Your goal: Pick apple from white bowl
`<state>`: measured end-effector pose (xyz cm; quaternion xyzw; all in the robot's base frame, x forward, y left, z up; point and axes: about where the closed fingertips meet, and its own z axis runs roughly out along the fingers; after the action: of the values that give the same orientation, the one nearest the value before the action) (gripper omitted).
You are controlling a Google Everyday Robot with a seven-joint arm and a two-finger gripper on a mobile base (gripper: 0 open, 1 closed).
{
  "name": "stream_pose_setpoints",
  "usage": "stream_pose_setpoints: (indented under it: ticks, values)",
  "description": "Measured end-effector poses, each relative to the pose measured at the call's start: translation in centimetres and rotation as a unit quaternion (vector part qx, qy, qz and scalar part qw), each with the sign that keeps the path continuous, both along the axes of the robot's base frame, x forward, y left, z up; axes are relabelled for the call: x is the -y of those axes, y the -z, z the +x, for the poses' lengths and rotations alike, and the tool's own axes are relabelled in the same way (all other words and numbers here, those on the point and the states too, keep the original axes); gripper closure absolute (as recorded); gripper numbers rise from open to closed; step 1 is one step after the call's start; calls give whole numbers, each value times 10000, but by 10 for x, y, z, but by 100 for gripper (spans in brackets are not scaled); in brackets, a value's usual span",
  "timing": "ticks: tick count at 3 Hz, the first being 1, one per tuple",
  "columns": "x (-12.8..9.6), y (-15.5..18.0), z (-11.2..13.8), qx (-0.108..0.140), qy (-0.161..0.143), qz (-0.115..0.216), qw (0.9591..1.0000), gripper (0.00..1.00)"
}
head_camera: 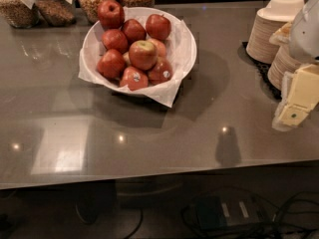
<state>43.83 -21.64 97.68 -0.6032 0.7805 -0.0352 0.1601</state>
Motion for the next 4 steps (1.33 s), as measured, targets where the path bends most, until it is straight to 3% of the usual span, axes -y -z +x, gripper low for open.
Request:
stream_pose_setpoints:
  ticks: [1, 2, 3, 4]
  values:
    - [0, -1, 0, 14, -3, 3, 10000, 0]
    - [-19, -13, 20, 356, -207, 294, 9987, 0]
    - [-48, -26, 50, 766, -417, 802, 9930, 0]
    - [-89, -40, 82, 1102, -732, 1336, 9822, 0]
